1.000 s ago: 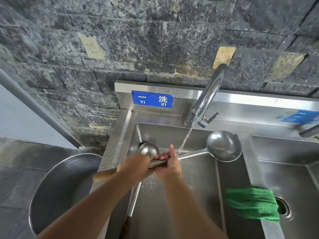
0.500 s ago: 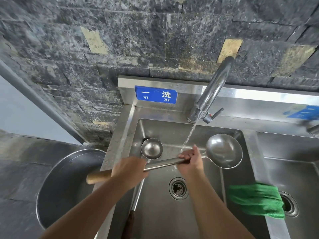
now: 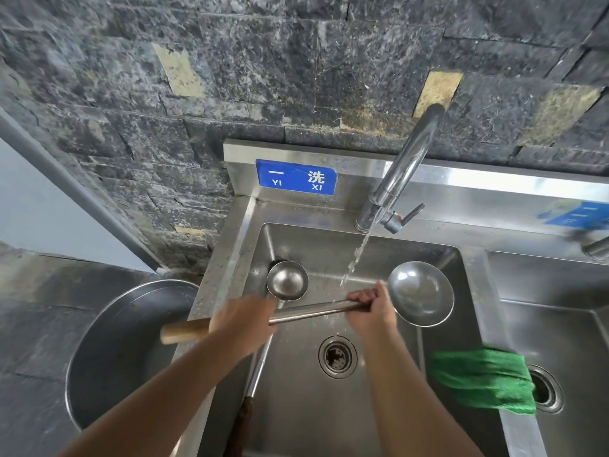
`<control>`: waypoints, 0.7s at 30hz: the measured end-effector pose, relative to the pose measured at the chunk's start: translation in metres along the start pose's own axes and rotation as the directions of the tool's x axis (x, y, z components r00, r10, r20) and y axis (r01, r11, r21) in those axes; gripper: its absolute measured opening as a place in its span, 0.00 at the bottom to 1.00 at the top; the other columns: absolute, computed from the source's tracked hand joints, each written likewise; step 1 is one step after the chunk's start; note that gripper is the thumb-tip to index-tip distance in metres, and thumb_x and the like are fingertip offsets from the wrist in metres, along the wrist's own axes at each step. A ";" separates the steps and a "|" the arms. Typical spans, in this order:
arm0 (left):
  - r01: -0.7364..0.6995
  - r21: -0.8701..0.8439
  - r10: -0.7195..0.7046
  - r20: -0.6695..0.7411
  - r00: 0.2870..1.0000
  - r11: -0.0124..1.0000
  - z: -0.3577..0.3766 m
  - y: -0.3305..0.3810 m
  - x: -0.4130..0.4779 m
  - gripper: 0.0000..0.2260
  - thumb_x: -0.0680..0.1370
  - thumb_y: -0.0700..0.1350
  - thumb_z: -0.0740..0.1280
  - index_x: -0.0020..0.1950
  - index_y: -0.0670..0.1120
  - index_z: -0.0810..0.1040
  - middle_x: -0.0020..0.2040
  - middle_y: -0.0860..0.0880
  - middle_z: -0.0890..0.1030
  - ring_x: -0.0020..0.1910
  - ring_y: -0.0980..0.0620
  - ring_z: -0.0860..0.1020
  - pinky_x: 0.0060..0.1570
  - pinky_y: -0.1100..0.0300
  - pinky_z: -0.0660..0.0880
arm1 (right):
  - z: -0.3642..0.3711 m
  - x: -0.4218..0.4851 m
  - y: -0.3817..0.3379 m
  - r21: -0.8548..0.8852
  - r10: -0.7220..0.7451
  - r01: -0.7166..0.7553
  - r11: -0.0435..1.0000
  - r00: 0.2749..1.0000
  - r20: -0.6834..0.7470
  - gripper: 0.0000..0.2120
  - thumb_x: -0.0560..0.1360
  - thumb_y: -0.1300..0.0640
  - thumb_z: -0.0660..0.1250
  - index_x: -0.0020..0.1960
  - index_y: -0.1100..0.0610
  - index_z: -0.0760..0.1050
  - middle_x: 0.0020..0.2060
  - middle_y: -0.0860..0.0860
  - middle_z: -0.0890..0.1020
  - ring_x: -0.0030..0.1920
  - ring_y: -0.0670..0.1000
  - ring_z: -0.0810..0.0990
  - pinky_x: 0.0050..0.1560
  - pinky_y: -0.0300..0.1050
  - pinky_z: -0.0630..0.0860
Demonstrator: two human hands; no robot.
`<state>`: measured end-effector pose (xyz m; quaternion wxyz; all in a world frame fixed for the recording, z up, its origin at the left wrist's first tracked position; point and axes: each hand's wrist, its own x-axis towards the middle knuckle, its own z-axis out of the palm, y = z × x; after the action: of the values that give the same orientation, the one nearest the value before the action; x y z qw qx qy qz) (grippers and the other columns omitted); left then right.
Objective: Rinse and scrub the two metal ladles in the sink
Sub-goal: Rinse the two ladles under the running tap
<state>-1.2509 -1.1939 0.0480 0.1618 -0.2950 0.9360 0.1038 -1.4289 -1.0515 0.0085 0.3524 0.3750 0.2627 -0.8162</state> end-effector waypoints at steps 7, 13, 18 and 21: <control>0.018 0.013 -0.018 0.021 1.000 1.000 0.002 -0.025 -0.009 0.07 0.75 0.54 0.66 0.47 0.51 0.77 0.36 0.53 0.77 0.38 0.51 0.80 0.44 0.54 0.80 | -0.022 0.010 0.001 0.005 -0.010 0.010 1.000 1.000 0.020 0.23 0.83 0.45 0.54 0.35 0.56 0.70 0.25 0.51 0.74 0.30 0.51 0.72 0.42 0.46 0.74; 0.003 0.045 -0.006 0.064 0.998 0.999 -0.010 -0.007 0.016 0.06 0.75 0.49 0.66 0.50 0.49 0.78 0.45 0.49 0.81 0.47 0.46 0.82 0.47 0.55 0.77 | -0.008 0.002 0.045 -0.094 0.115 -0.113 0.989 0.993 0.019 0.22 0.83 0.46 0.57 0.41 0.59 0.78 0.35 0.55 0.85 0.39 0.54 0.84 0.52 0.51 0.77; -0.059 -0.170 0.075 0.090 0.993 0.984 -0.009 0.044 0.042 0.11 0.77 0.51 0.64 0.54 0.46 0.78 0.47 0.45 0.81 0.47 0.45 0.82 0.43 0.56 0.76 | -0.012 -0.008 0.099 -0.239 0.335 -0.302 0.923 0.935 0.114 0.24 0.81 0.42 0.58 0.63 0.58 0.78 0.63 0.60 0.81 0.65 0.59 0.78 0.69 0.55 0.70; -0.083 -0.212 0.109 0.115 0.987 0.974 -0.010 0.050 0.043 0.15 0.82 0.51 0.60 0.55 0.41 0.77 0.51 0.40 0.80 0.50 0.42 0.79 0.43 0.57 0.70 | -0.013 -0.006 0.088 -0.225 0.285 -0.258 0.940 0.954 0.097 0.17 0.81 0.48 0.61 0.58 0.60 0.80 0.53 0.59 0.85 0.59 0.58 0.82 0.61 0.54 0.77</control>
<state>-1.3157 -1.1786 0.0468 0.1838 -0.2575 0.9212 0.2265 -1.3523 -1.0943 -0.0091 0.5151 0.3154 0.2699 -0.7499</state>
